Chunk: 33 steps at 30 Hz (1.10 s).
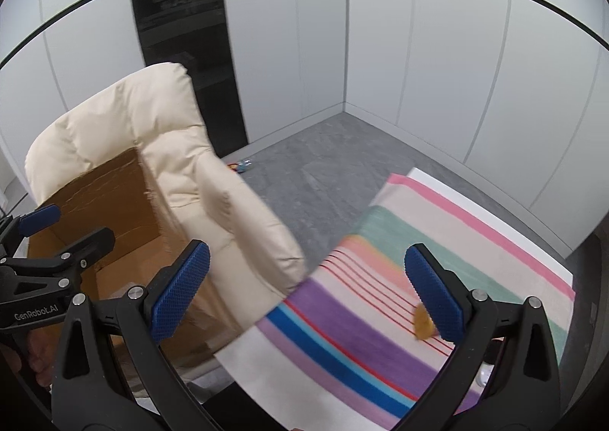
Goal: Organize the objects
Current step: 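Move both tools back toward the remaining objects on the rug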
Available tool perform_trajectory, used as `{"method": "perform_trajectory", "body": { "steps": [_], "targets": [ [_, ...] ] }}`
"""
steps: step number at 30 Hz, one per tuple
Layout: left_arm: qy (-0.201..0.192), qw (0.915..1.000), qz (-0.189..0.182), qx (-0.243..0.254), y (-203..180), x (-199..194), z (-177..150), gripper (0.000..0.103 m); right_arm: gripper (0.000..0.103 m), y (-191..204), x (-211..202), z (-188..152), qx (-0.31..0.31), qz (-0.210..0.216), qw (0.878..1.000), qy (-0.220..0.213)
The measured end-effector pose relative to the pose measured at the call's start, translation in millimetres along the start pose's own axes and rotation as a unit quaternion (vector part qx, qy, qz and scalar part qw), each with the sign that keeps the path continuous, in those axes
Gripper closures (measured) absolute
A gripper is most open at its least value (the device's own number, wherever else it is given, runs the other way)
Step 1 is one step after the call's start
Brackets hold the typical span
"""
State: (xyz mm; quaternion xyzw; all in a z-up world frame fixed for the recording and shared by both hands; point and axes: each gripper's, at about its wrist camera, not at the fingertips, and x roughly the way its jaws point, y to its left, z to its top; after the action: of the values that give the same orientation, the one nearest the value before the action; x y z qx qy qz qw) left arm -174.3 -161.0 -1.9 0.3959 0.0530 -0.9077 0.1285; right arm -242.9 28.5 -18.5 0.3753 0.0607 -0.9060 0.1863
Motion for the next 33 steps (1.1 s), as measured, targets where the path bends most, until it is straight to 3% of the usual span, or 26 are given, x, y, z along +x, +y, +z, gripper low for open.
{"method": "perform_trajectory", "body": {
  "steps": [20, 33],
  "targets": [
    [0.010, 0.9929, -0.086, 0.081, -122.5, 13.4, -0.4, 0.000, 0.000, -129.6, -21.1, -39.7, 0.072, -0.078, 0.994, 0.021],
    [0.031, 0.9817, -0.132, 0.134, -199.7, 24.8, -13.1, 0.000, 0.000, -218.5, -41.4, -79.1, 0.163, -0.130, 0.977, 0.033]
  ]
}}
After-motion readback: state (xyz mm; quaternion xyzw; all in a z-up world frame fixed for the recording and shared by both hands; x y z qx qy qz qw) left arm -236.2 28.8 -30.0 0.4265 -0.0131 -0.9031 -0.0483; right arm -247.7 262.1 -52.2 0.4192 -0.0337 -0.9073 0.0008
